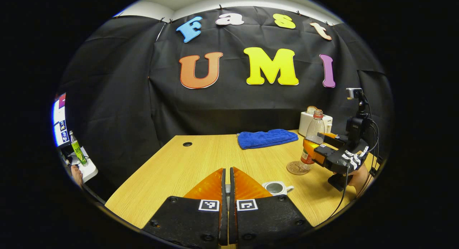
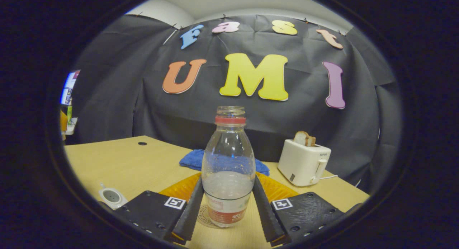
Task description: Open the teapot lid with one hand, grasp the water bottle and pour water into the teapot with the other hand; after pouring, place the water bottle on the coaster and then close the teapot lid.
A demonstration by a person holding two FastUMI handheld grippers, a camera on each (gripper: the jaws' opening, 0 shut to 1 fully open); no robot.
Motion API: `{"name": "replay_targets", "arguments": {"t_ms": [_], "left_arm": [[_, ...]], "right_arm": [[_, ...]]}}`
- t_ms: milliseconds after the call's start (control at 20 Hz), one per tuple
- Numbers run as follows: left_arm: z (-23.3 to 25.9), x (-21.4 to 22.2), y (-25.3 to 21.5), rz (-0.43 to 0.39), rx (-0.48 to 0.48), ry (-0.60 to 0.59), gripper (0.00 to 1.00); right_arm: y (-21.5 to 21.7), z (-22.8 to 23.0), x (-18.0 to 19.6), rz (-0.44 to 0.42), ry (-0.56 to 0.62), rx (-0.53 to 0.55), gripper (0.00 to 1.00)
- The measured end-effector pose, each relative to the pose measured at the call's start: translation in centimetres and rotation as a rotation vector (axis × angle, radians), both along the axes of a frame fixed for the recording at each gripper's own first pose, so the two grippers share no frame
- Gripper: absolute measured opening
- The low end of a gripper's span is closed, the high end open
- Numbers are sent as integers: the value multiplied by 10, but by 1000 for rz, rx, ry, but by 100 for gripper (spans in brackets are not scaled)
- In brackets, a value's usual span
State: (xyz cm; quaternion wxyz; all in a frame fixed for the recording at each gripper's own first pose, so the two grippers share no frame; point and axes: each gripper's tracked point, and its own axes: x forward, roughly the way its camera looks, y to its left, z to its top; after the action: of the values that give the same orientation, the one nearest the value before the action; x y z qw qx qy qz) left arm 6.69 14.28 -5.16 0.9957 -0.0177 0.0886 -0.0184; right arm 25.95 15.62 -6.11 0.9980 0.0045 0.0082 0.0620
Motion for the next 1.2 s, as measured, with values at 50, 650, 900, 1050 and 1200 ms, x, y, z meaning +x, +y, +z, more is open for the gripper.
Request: {"name": "replay_targets", "arguments": {"t_ms": [50, 650, 900, 1050, 1200], "left_arm": [[-3, 1, 0, 1, 1, 5, 4], [0, -2, -6, -10, 16, 3, 4], [-1, -1, -7, -8, 21, 8, 4], [0, -2, -8, -10, 22, 3, 4], [0, -1, -10, -14, 24, 1, 4]], "right_arm": [[2, -3, 2, 2, 11, 25, 75], [16, -14, 14, 31, 52, 61, 76], [15, -14, 15, 43, 53, 52, 95], [12, -9, 10, 38, 39, 50, 96], [11, 0, 1, 50, 25, 59, 96]]}}
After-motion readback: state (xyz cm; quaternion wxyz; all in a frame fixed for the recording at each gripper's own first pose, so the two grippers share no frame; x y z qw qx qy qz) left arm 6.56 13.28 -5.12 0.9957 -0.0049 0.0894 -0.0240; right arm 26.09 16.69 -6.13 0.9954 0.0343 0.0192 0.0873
